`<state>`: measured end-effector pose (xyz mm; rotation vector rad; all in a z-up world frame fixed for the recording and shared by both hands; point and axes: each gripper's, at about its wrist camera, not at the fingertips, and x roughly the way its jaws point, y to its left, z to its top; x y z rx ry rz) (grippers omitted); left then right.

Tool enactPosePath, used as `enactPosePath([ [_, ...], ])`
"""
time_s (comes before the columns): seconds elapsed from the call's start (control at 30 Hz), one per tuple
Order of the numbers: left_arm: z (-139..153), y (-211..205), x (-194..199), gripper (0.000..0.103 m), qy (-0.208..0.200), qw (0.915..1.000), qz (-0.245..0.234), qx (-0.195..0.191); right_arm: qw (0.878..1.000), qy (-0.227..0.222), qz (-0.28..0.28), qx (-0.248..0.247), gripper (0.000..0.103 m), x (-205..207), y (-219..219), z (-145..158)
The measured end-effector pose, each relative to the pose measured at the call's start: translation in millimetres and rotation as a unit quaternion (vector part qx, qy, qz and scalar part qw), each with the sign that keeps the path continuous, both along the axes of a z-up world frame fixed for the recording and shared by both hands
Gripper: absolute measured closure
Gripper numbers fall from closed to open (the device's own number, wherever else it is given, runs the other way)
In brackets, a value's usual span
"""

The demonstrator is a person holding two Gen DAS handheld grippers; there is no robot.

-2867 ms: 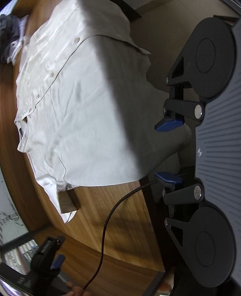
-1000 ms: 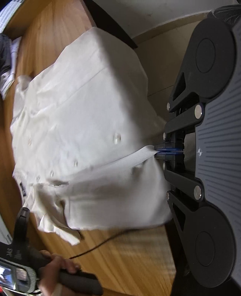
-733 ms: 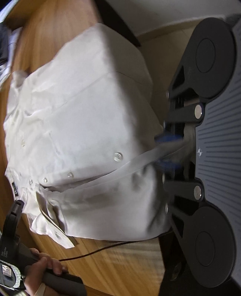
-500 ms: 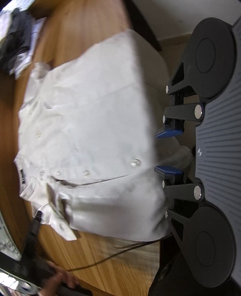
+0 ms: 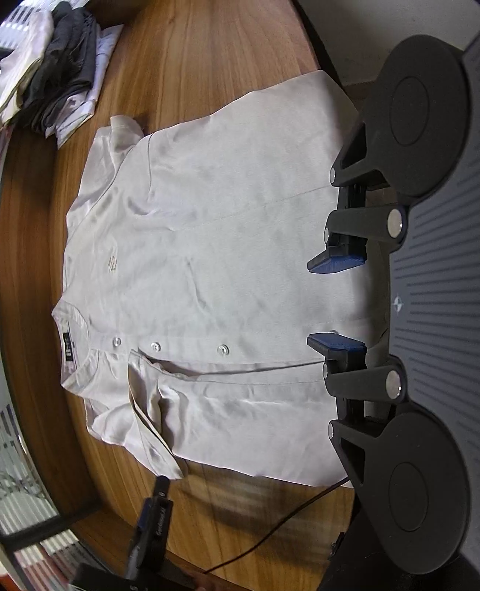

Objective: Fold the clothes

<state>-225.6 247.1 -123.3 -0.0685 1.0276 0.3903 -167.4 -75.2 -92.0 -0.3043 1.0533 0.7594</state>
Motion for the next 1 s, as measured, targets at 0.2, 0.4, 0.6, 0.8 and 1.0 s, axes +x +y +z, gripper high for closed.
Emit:
enactPosePath([
  [0.2,-15,12,12,0.05,0.008,0.9993,0.015,-0.033,1.0,0.0,-0.029,-0.002,0.062,0,-3,0],
  [0.4,-18,17,18,0.1,-0.013,0.998,0.011,-0.061,0.999,-0.002,-0.053,-0.007,0.06,0,-13,-1],
  [0.6,16,21,36,0.1,-0.081,0.996,0.001,-0.037,0.997,-0.001,-0.076,-0.012,0.06,-2,-23,-4],
  [0.8,44,19,82,0.1,-0.118,0.9923,-0.035,-0.015,0.996,0.002,-0.087,-0.012,0.06,-7,-26,-5],
  [1.0,39,2,129,0.1,-0.116,0.9909,-0.068,0.002,0.994,0.003,-0.104,-0.016,0.06,-11,-31,-6],
])
